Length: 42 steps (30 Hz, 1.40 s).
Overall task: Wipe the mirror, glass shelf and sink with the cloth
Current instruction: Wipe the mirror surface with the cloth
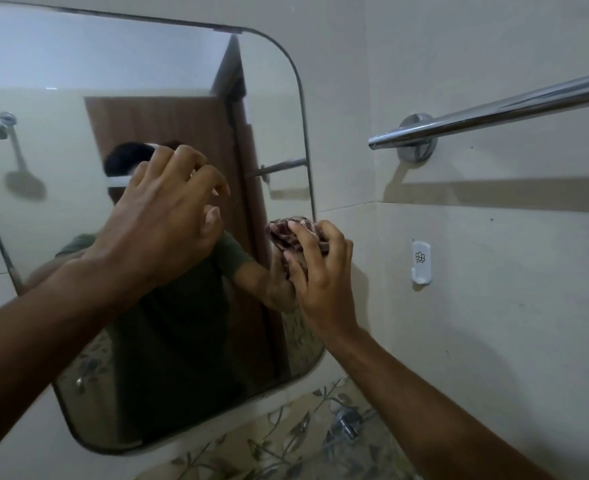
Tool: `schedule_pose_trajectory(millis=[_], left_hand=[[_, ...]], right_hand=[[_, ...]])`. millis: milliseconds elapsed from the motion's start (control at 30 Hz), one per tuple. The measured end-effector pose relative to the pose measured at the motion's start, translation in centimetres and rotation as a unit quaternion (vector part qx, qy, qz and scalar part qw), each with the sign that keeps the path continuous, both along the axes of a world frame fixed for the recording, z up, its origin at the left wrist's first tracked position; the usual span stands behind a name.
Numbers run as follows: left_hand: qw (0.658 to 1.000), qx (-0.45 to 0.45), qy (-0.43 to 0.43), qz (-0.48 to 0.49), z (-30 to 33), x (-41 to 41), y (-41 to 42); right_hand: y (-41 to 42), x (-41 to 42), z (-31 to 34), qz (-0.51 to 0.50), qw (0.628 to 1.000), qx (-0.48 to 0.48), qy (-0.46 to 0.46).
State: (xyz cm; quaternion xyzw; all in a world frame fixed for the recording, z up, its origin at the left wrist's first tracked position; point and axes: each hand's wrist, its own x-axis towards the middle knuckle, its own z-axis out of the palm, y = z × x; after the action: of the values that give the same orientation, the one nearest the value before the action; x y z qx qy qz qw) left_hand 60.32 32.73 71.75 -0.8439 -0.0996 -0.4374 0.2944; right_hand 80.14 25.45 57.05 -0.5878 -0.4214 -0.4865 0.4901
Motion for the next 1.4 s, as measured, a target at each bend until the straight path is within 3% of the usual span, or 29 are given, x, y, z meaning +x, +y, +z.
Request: schedule_pose_trajectory(millis=[300,400,633,933,1033,1233,1400], left_hand=[[1.000,-0.001,0.008,0.002,0.4,0.4,-0.5],[1.000,-0.002,0.009,0.002,0.1,0.6,-0.8],[0.999,-0.015,0.036,0.010,-2.4,1.1,-1.3],[0.998,-0.017,0.042,0.049,-2.8,-0.6,-0.8],[0.998,-0.024,0.042,0.045,-3.0,-0.8,-0.8],[0.997,-0.028,0.046,0.048,-3.8,-0.7,-0.7],[0.996,-0.005,0.071,0.050,-4.4,-0.2,-0.7]], right_hand=[[0.0,0.5,10.3,0.016,1.000,0.019,-0.008],[0.1,0.3,7.7,0.015,1.000,0.010,-0.010],[-0.1,-2.1,-5.0,0.024,0.998,-0.055,0.001],[0.0,0.9,4.9,0.006,1.000,0.012,0.016],[0.0,0.5,2.3,0.001,1.000,-0.001,0.009],[0.1,-2.1,-9.3,0.005,0.998,-0.064,0.017],[-0.2,-1.0,-6.4,0.011,0.999,-0.028,0.025]])
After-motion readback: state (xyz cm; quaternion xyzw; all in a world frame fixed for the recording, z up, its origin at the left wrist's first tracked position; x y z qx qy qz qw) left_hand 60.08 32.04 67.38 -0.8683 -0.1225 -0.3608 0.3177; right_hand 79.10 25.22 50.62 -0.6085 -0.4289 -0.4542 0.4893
